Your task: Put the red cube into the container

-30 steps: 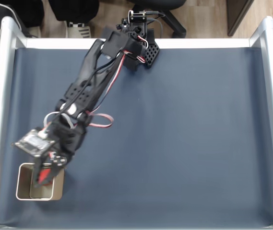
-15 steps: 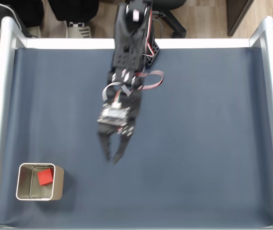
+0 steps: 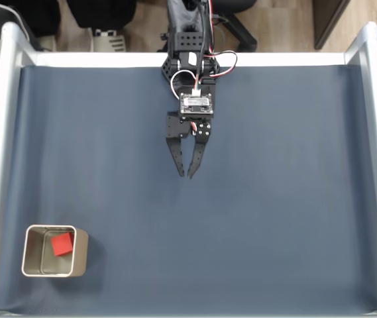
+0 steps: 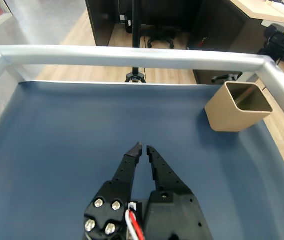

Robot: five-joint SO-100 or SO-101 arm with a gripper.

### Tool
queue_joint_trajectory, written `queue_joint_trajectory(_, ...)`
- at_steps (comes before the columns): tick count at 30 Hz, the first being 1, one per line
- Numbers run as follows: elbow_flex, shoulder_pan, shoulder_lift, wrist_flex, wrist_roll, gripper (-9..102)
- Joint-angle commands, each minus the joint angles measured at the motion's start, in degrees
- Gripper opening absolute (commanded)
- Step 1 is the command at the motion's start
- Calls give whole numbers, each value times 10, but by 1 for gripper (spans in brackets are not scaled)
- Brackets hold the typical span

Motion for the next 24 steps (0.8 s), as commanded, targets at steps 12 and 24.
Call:
queue_joint_trajectory(12,128,4,196,180,67,0)
queue_joint_trajectory(24,129,1,207,387,70,0)
